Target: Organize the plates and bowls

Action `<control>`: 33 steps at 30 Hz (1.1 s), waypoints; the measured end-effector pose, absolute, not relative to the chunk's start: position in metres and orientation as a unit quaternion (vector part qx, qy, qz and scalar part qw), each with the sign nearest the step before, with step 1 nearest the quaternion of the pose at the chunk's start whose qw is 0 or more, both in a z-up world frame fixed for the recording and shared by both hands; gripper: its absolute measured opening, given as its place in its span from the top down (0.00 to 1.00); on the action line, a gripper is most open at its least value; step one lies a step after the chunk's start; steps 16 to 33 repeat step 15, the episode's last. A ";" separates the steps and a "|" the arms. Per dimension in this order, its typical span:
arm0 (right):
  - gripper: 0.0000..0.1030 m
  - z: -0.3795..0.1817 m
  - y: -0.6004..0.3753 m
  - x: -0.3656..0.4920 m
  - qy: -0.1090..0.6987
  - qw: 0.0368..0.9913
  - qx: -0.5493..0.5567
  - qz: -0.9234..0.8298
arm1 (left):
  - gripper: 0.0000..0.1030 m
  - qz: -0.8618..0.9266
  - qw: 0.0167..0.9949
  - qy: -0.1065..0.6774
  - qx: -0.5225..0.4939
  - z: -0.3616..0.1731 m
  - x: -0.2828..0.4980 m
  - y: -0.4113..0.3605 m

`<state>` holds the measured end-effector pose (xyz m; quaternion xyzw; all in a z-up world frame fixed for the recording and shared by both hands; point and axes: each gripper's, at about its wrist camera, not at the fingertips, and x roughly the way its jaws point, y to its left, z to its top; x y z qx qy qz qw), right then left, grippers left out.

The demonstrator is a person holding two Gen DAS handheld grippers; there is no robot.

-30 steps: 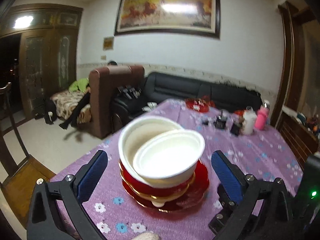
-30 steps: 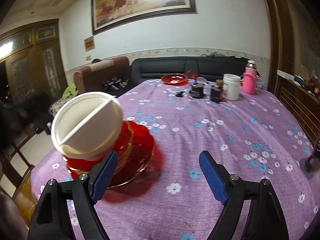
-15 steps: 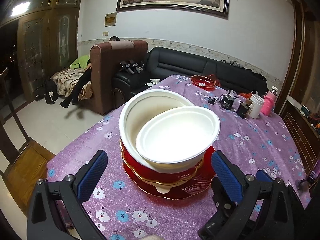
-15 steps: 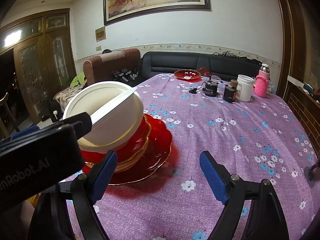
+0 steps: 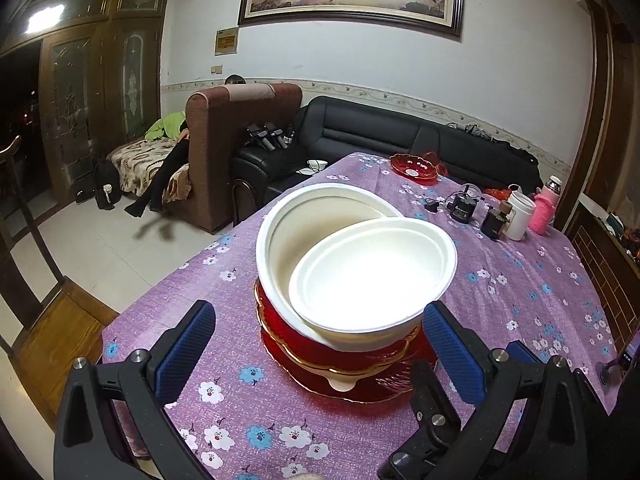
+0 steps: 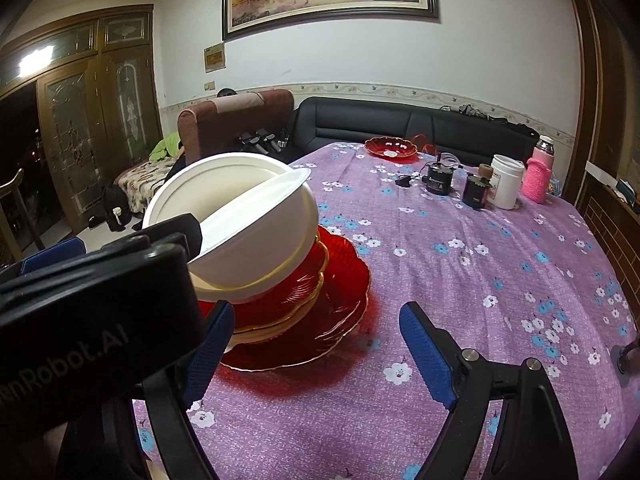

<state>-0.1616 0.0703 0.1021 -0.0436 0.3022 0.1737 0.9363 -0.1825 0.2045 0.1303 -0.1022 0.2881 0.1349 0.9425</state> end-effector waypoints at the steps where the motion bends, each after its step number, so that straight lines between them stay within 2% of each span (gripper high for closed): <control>1: 0.14 0.102 0.072 -0.162 0.302 0.936 -0.045 0.175 | 0.00 0.135 0.943 0.288 -0.101 0.130 -0.182 0.205; 33: 0.14 0.101 0.076 -0.161 0.305 0.934 -0.045 0.180 | 0.00 0.140 0.946 0.282 -0.080 0.132 -0.182 0.202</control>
